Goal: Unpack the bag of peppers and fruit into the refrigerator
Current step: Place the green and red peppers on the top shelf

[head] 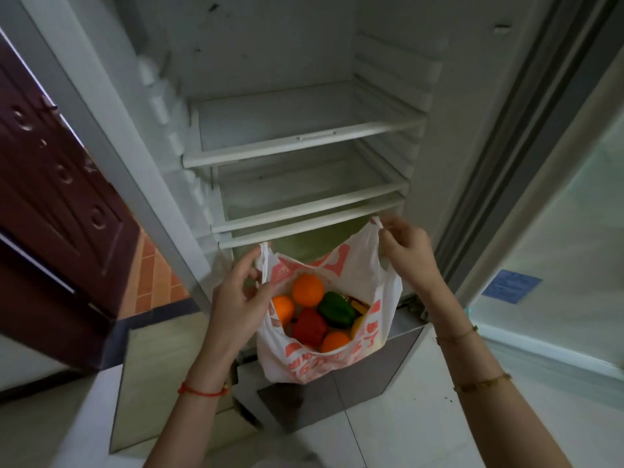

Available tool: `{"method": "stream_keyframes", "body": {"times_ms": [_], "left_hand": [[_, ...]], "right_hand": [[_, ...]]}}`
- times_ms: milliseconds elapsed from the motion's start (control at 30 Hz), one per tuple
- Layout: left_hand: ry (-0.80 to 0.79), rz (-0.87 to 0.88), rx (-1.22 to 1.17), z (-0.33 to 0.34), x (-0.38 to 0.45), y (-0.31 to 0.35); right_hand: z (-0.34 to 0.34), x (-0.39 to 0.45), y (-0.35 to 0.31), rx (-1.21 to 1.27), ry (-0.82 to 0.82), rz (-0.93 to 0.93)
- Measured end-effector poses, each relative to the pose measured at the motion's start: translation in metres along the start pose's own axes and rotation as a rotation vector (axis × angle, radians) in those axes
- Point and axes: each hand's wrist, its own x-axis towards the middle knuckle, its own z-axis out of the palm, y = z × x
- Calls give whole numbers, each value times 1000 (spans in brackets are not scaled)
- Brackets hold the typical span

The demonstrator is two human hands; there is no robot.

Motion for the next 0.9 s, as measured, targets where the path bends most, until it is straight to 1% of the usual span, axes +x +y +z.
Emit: {"method": "stream_keyframes", "body": {"times_ms": [133,233,267,300,367,433,467,500,533,567,633,733,800,833,900], "left_hand": [[21,-20,-7,9,-7,0],[52,-44,-9,18,-10,2],[62,-48,-18,23,-12,5],[69,-48,-29,27,-14,8],[86,-54,-48,34,-17,13],[110,-71,-50,40,-19,13],[117,-76,-41,43,-20,13],[120,-79,-32,46,-22,14],[123,-81,-27,49,-24,16],[126,-84,-30,51,-25,18],[130,-84,-34,56,-28,21],[157,-84,3,58,-28,21],[170,-87,2,59,-29,21],[169,-87,-9,59,-30,21],[161,-100,-36,60,-31,19]], "right_hand": [[2,2,6,-195,33,-75],[3,2,8,-268,-29,-82],[3,3,10,-330,-28,-97],[4,4,13,-426,4,-139],[5,4,13,-603,120,-239],[5,3,11,-605,214,-384],[6,2,11,-559,207,-471],[8,0,13,-485,138,-538],[11,0,14,-408,20,-566],[17,-1,19,-362,-124,-550],[32,0,33,-422,-362,-473],[53,4,54,-593,-630,-368],[65,7,70,-641,-760,-291],[71,9,80,-659,-799,-244],[82,13,101,-722,-824,-176]]}}
